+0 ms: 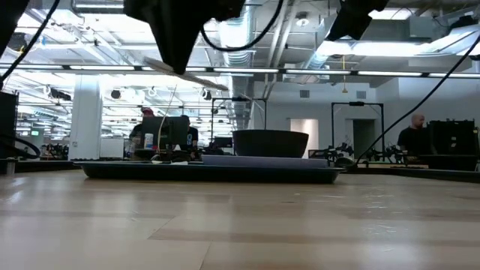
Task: Set up tray
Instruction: Put the knife on the napkin beside the spoon on the serving tray
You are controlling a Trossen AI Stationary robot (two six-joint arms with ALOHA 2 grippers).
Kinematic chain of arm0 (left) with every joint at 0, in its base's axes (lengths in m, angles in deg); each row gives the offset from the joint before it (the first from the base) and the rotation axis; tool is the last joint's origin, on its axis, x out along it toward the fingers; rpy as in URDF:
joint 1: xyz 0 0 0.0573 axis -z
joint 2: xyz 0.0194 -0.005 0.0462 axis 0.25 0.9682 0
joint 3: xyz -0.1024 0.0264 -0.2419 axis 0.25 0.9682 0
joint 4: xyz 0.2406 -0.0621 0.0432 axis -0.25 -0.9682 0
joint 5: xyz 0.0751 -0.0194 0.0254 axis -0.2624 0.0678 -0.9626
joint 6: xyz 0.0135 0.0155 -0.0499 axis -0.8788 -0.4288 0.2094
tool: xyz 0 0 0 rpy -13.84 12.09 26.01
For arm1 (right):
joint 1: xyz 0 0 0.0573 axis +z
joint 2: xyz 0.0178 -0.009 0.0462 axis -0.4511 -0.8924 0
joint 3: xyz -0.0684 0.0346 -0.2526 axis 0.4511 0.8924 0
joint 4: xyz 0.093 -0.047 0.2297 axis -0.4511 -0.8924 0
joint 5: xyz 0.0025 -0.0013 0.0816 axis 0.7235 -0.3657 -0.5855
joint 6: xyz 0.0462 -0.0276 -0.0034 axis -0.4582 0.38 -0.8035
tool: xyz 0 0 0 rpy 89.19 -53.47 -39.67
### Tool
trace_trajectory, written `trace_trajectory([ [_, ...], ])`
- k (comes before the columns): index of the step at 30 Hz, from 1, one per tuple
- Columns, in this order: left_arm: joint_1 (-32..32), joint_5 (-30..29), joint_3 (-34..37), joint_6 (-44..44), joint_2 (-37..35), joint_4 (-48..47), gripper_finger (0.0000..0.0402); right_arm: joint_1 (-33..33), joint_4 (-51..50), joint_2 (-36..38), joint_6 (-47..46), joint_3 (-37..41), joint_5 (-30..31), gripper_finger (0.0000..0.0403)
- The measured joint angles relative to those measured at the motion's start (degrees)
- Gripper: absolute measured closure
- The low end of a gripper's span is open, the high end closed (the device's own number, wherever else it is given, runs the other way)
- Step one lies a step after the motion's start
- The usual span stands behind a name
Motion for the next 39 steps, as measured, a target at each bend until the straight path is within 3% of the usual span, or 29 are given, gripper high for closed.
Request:
trace_trajectory([
  [8, -7.7, -3.3, 0.9, -2.8, -0.6, -0.9, 0.0382, 0.1, 0.0, 0.0, -0.6, 0.0, 0.0, 0.0343],
  [13, -10.7, -6.6, 5.4, -0.2, -8.2, -0.7, 0.0382, 0.1, -0.6, 0.0, -0.5, 0.0, 0.0, 0.0343],
  [18, -12.3, -9.3, 18.0, 6.9, -22.2, 7.2, 0.0382, 0.1, -0.9, 0.0, 0.1, 0.0, 0.0, 0.0343],
  [26, -18.1, -7.4, 48.2, 16.0, -40.4, 36.9, 0.0382, 0.1, -0.9, 0.0, 0.5, 0.0, 0.0, 0.0343],
  [32, -21.8, -5.6, 62.3, 21.2, -40.9, 53.8, 0.0382, 0.0, -0.9, 0.0, 0.4, 0.0, 0.0, 0.0343],
  [34, -22.4, -5.5, 64.6, 22.4, -39.4, 58.6, 0.0382, 0.0, -0.9, 0.0, 0.0, 0.0, 0.0, 0.0343],
  [39, -24.9, -3.0, 66.0, 22.0, -35.9, 60.6, 0.0382, 0.0, -0.7, 0.0, -0.6, 0.0, 0.0, 0.0343],
])
